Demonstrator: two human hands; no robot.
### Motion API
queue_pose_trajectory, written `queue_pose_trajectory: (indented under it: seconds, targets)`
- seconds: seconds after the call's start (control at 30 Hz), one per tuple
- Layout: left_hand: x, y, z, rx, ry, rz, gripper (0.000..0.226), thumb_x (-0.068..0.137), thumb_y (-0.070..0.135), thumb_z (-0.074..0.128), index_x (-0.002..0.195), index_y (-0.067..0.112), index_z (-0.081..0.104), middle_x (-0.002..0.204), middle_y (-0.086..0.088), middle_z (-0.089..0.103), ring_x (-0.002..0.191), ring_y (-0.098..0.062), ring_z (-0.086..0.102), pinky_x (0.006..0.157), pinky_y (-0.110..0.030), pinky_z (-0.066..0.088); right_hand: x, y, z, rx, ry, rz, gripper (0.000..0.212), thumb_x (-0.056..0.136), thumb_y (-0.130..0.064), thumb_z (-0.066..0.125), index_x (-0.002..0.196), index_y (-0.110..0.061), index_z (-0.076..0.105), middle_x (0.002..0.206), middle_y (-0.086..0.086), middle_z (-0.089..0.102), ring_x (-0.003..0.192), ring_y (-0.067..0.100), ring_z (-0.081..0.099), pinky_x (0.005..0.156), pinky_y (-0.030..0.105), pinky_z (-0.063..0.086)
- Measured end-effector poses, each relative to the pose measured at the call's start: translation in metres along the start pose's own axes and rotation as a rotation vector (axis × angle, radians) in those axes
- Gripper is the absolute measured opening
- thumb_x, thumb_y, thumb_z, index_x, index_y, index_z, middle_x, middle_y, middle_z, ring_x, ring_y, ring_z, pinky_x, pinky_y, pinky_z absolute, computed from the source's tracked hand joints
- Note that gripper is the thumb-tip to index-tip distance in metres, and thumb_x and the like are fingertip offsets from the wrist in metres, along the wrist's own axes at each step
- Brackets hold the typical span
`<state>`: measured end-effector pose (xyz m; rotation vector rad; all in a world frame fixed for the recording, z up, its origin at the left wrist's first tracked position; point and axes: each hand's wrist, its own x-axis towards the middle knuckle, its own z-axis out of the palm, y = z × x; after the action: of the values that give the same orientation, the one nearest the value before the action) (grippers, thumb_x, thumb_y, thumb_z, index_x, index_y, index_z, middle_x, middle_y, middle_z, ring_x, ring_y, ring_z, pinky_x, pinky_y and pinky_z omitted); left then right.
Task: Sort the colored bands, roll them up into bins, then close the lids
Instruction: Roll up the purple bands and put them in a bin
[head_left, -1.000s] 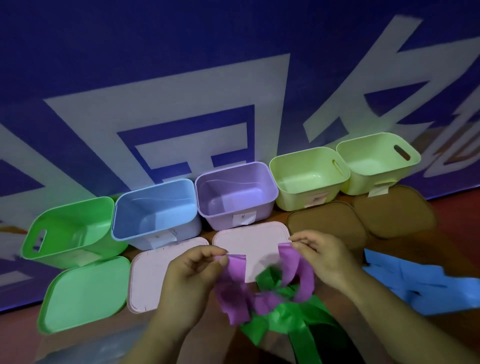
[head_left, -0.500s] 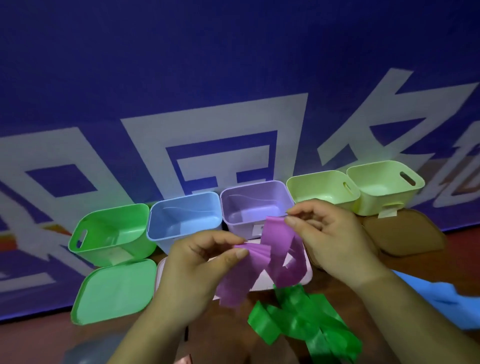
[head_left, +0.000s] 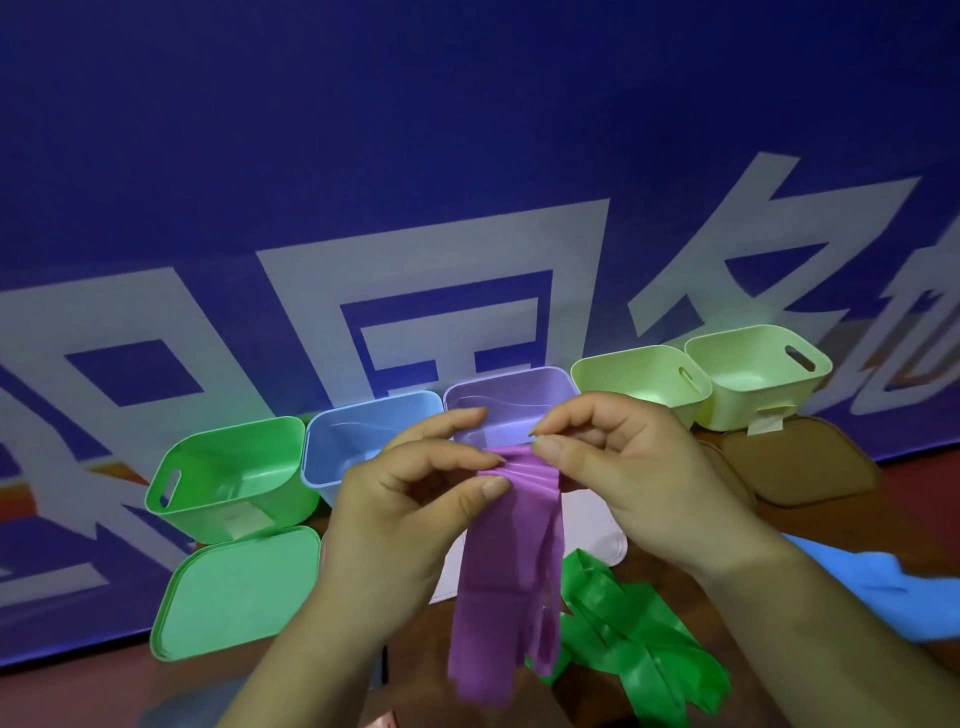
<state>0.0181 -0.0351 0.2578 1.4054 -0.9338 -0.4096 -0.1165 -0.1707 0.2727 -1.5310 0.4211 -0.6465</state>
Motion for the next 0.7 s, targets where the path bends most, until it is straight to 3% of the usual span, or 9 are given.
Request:
queue_pose_trajectory:
  seconds: [0.17,0.53,0.7]
  targets:
    - [-0.0010,-0.0019,0.0009,-0.050,0.005,0.013,0.022,0.067,0.012,0.085,0.077,0.031,0.080,0.099,0.001,0.076,0.100,-0.018,0.071,0.083,-0.026,0.056,-0.0051,-0.0058,0.0023,-0.002,-0.012,0.049,0.015,0.085,-0.001,0.069,0.082,-0.015,0.072,0.069,0.002,0.070,0.065,0.009,0.063,0.061,0.016,0.050]
    - [0.0014,0.0016,0.0076,-0.065,0.085,0.014,0.019,0.062,0.012,0.078,0.075,0.025,0.080,0.080,0.003,0.077,0.077,-0.010,0.072,0.071,-0.015,0.054,-0.0033,-0.0067,0.0031,0.026,-0.013,0.109,0.011,0.083,-0.009,0.071,0.081,-0.018,0.075,0.075,0.013,0.071,0.069,0.020,0.063,0.063,0.022,0.053]
    - [0.0028,-0.0010,0.0064,-0.018,0.103,-0.003,0.022,0.063,0.018,0.080,0.079,0.033,0.079,0.081,0.002,0.077,0.078,-0.018,0.071,0.074,-0.026,0.057,0.0001,-0.0084,0.0022,-0.025,-0.030,0.119,0.009,0.086,-0.006,0.070,0.084,-0.013,0.075,0.082,0.025,0.070,0.071,0.018,0.063,0.064,0.021,0.053]
